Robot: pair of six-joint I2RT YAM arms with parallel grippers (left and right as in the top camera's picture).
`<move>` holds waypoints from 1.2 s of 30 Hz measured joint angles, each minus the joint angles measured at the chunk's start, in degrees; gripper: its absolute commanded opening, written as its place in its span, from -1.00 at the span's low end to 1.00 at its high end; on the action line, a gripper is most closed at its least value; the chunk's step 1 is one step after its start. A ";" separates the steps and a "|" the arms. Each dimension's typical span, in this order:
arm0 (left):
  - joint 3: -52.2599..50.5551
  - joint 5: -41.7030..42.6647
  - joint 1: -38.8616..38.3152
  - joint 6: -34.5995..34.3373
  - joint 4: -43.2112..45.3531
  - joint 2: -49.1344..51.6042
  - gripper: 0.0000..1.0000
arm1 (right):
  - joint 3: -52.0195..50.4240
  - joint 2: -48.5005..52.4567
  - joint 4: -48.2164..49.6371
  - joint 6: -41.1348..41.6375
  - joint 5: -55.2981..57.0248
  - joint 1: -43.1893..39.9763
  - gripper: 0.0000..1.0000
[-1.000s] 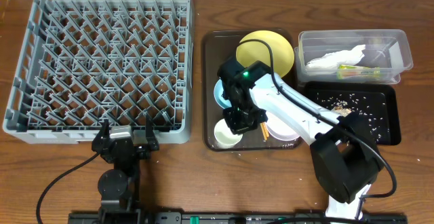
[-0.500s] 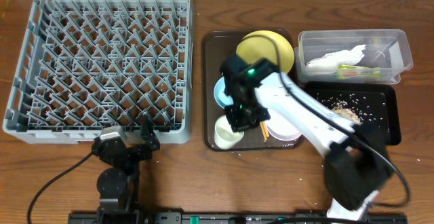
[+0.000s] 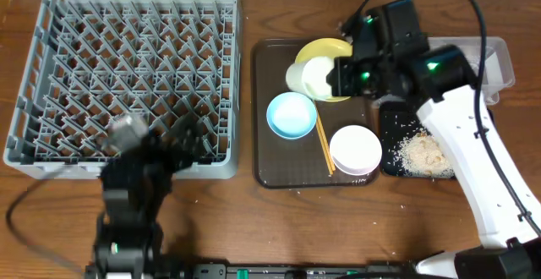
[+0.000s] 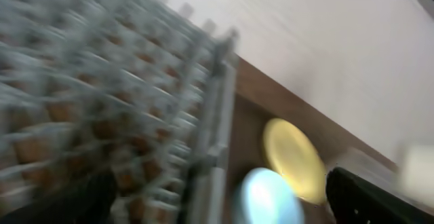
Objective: Sort waste into correct bins and load items into the dishwasher
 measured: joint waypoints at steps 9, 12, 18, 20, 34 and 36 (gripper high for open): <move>5.81 27.71 0.02 -20.61 29.35 23.32 0.99 | -0.04 0.39 4.87 0.00 -5.46 -3.78 -0.98; 5.86 33.11 0.04 -33.48 29.77 27.67 0.99 | -0.33 0.76 6.49 0.00 -7.32 -3.76 -0.98; 5.86 43.28 0.04 -49.55 29.70 32.46 0.99 | -2.40 4.13 12.63 -0.02 -16.57 -4.33 -0.98; 5.86 45.94 0.04 -51.82 29.75 32.81 0.99 | -3.85 5.81 15.98 -0.11 -21.05 -5.22 -0.98; 5.86 56.11 0.04 -49.05 29.83 32.87 0.99 | -8.87 20.59 36.76 -0.13 -56.70 -4.94 -0.98; 5.86 57.22 0.04 -46.77 29.83 32.87 0.99 | -8.94 21.84 38.86 -0.15 -60.26 -3.58 -0.98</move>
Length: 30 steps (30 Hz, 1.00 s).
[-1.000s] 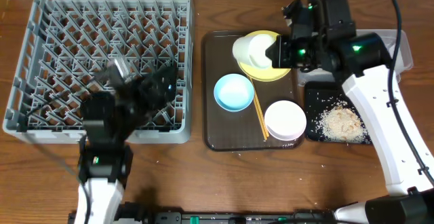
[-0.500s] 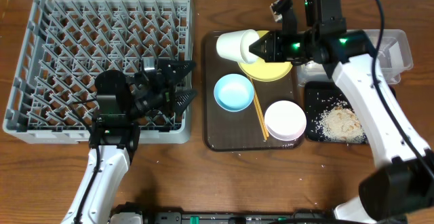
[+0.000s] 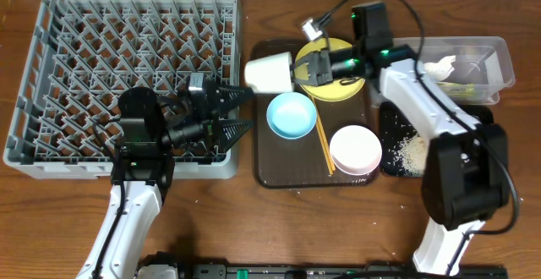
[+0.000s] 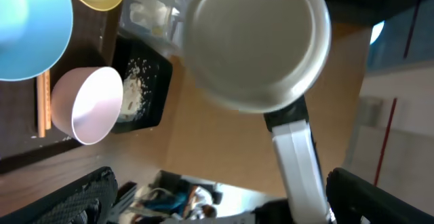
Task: Sort waste into correct bins and load items into the dishwasher
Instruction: 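Pass the white cup from the right gripper to the left gripper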
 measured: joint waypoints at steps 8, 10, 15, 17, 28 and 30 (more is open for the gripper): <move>0.00 3.10 0.00 4.83 0.02 0.00 0.99 | -0.09 0.42 0.72 0.04 -4.70 4.44 -0.98; 0.00 3.52 0.00 5.42 0.04 0.00 0.99 | -0.09 0.42 0.72 0.02 -5.20 5.64 -0.98; 0.00 4.83 0.00 6.95 0.09 0.00 0.99 | -0.70 0.42 0.72 0.02 -6.03 7.85 -0.98; 0.00 5.70 0.00 7.50 0.07 0.00 0.99 | -1.22 0.42 0.72 0.02 -6.19 8.09 -0.98; 0.00 9.40 3.19 8.52 0.09 0.00 0.99 | -4.46 0.42 0.72 0.02 -7.32 8.07 -0.98; 0.00 10.25 4.33 8.59 0.07 0.00 0.99 | -4.61 0.42 0.72 0.02 -7.39 8.07 -0.98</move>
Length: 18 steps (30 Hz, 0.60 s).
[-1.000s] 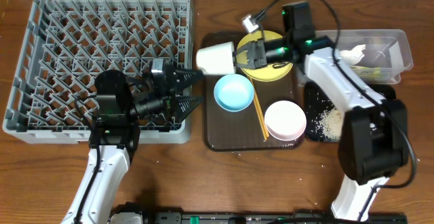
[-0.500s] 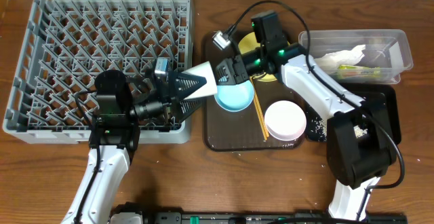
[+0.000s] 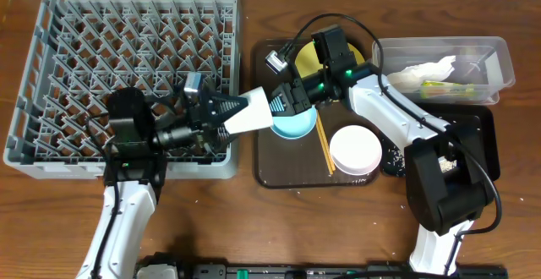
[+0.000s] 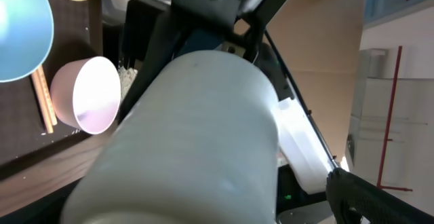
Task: Sort waste into correct bins and load items into the dishwasher
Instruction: 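Pass the white cup from the right gripper to the left gripper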
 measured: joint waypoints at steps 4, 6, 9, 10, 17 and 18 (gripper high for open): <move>0.00 0.68 0.94 0.00 0.00 0.00 0.98 | 0.00 0.00 0.04 0.00 -0.04 0.00 -0.98; 0.00 0.81 0.94 0.02 0.00 0.00 0.99 | 0.00 0.00 0.04 0.00 0.04 0.02 -0.98; 0.00 0.87 0.94 0.02 -0.02 0.00 1.00 | 0.00 0.00 0.04 0.00 0.17 0.09 -0.98; 0.00 0.87 0.94 0.02 -0.04 0.00 1.00 | 0.00 0.00 0.07 0.00 0.31 0.17 -0.98; -0.04 0.74 0.94 0.00 -0.22 0.11 0.86 | 0.00 0.00 1.25 0.44 0.52 0.81 -0.98; -0.04 0.59 0.94 0.00 -0.22 0.15 0.83 | 0.00 0.00 1.36 0.46 0.52 0.81 -0.98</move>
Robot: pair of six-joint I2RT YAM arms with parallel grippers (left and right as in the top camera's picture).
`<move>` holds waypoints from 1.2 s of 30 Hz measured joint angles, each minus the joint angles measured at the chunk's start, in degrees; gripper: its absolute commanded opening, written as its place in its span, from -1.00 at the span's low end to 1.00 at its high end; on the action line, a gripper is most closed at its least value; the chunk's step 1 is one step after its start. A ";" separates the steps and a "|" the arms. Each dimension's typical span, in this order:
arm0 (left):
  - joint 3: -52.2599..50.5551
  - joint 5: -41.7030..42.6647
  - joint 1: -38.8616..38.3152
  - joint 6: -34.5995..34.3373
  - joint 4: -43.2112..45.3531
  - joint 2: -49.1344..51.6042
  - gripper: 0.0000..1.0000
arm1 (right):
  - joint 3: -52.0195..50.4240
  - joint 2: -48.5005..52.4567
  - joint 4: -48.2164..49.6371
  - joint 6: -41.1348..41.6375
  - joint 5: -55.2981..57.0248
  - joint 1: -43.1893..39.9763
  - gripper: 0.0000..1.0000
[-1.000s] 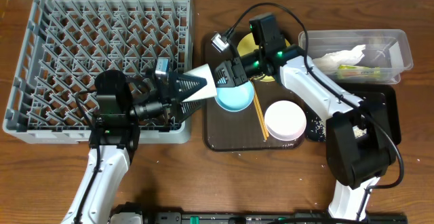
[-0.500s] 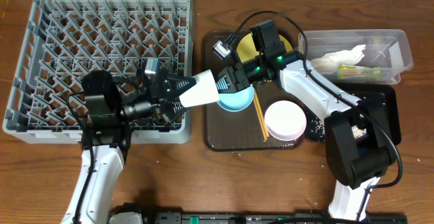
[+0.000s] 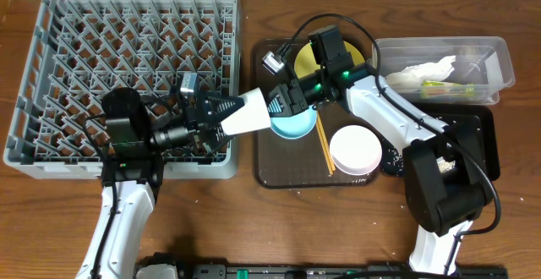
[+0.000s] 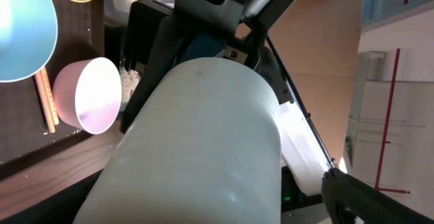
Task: Sort waste into correct bins and load items into the dishwasher
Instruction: 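Pass the white cup from the right gripper to the left gripper, then lower the white cup into the dish rack with the left gripper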
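A white cup point(image 3: 250, 114) hangs on its side over the gap between the grey dish rack point(image 3: 51, 76) and the brown tray point(image 3: 270, 173). My right gripper point(image 3: 283, 101) is shut on its right end. My left gripper point(image 3: 230, 115) points right from the rack's front corner. It is open, with its fingers on either side of the cup's left end. In the left wrist view the cup point(image 4: 203, 142) fills the middle, and one dark finger point(image 4: 366, 200) stands well off to its right.
On the tray lie a blue bowl point(image 3: 296, 128), a yellow plate point(image 3: 306, 55), a pink-white bowl point(image 3: 355, 150) and chopsticks point(image 3: 324, 148). A clear bin point(image 3: 499, 55) holding waste stands at the back right. Below it is a black tray point(image 3: 486, 131) with food crumbs.
Almost nothing. The cup and both grippers stand where they were. My left arm sits a touch further left, and the cup looks slightly larger in the left wrist view.
My right gripper was at the white cup beside the yellow plate while my left arm swung by the rack's front. Then the right gripper held the cup on its side at the tray's left edge, facing my open left gripper. Since then the cup lies between the left fingers.
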 measured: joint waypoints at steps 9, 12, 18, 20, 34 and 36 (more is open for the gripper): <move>-0.55 -0.83 0.00 0.02 -0.02 0.04 0.72 | 0.02 0.00 0.07 0.20 -0.04 0.00 -0.98; -0.55 -1.09 0.00 0.02 0.00 0.04 0.72 | 0.00 0.00 0.07 0.20 -0.09 0.00 -0.98; -0.55 -1.86 -0.02 0.02 -0.02 0.04 0.60 | 0.00 0.00 0.11 0.20 -0.26 0.02 -0.98; -0.55 -1.97 -0.02 0.02 -0.13 0.04 0.51 | 0.00 0.00 0.22 0.20 -0.42 0.11 -0.98; -0.87 -2.10 0.04 1.07 -0.11 0.04 -0.06 | 0.02 0.00 0.15 1.36 -1.27 0.59 -0.70; -0.87 -2.40 0.02 1.09 0.22 0.04 -0.16 | 0.00 0.00 0.17 1.20 -1.14 0.79 -0.41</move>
